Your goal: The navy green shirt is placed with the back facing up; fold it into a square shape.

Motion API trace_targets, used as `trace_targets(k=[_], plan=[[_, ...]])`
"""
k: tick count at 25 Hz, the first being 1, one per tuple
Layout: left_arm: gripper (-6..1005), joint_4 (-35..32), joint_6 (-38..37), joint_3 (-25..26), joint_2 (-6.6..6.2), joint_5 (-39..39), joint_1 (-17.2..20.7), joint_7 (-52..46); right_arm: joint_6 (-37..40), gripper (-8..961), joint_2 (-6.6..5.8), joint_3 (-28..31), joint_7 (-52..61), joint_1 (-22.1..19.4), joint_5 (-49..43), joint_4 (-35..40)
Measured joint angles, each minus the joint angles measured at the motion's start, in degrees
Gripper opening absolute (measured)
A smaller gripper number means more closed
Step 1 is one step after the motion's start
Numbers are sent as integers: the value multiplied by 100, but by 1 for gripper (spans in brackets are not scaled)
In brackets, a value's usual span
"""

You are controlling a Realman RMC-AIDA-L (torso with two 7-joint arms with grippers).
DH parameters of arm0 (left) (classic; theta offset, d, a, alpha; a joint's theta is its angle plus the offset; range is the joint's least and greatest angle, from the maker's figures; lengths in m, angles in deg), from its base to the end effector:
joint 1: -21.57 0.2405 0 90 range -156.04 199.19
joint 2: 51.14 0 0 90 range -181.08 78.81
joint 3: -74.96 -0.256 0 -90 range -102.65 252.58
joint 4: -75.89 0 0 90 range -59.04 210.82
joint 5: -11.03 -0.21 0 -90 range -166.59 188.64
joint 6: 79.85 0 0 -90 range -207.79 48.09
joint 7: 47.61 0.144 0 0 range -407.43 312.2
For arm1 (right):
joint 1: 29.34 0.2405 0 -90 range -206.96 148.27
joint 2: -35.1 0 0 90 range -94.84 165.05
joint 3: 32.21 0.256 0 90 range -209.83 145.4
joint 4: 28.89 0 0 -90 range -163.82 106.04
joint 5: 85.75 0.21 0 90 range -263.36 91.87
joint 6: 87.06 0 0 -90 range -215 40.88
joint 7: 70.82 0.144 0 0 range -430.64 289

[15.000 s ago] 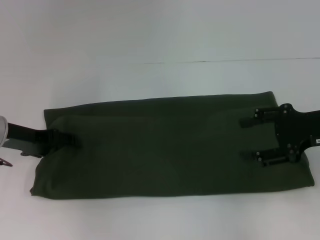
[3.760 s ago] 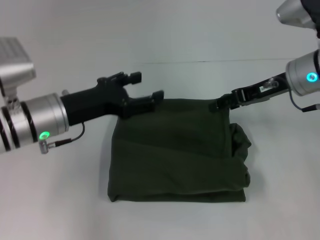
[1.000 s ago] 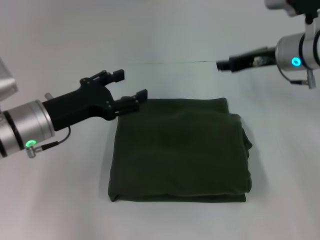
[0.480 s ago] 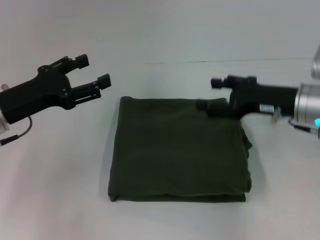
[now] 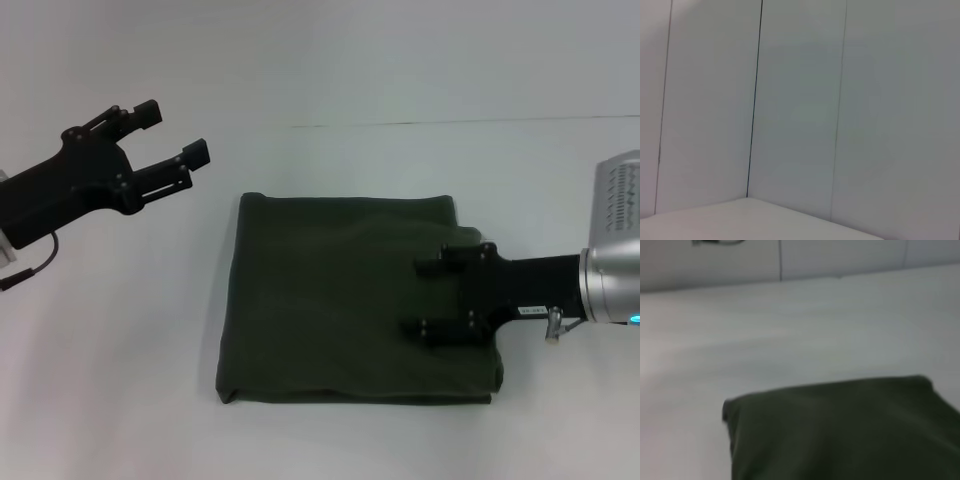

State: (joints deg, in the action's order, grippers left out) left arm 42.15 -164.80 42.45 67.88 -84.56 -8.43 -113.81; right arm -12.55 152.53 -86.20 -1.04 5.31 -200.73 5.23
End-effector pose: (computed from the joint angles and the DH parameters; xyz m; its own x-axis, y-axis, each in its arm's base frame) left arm -0.2571 0.3570 0.0383 0.6699 0.0641 0.7397 0.5006 -0.7747 -0.3863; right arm 0.2590 0.3582 -0.0302 0.9563 -0.1590 -0.2453 -0.2244 -0.9371 -0.2675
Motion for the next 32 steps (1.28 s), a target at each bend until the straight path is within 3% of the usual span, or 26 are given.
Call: trace_targets(k=[12,20,26,32], plan=[[888,53,64,-1,43,0,-45,164,-155,818,-19,13,-232,80,-760,85],[888,82,94,0,20,31,-125,-9,131,819,-52,656,-236,138,221,249],[887,95,5,0,39,82,-141,-170,-386,819,-3,554,413,585,120,27],[887,137,-140,0,111,258,-84,-371,-719,819,100,555,711,676,150,-52]])
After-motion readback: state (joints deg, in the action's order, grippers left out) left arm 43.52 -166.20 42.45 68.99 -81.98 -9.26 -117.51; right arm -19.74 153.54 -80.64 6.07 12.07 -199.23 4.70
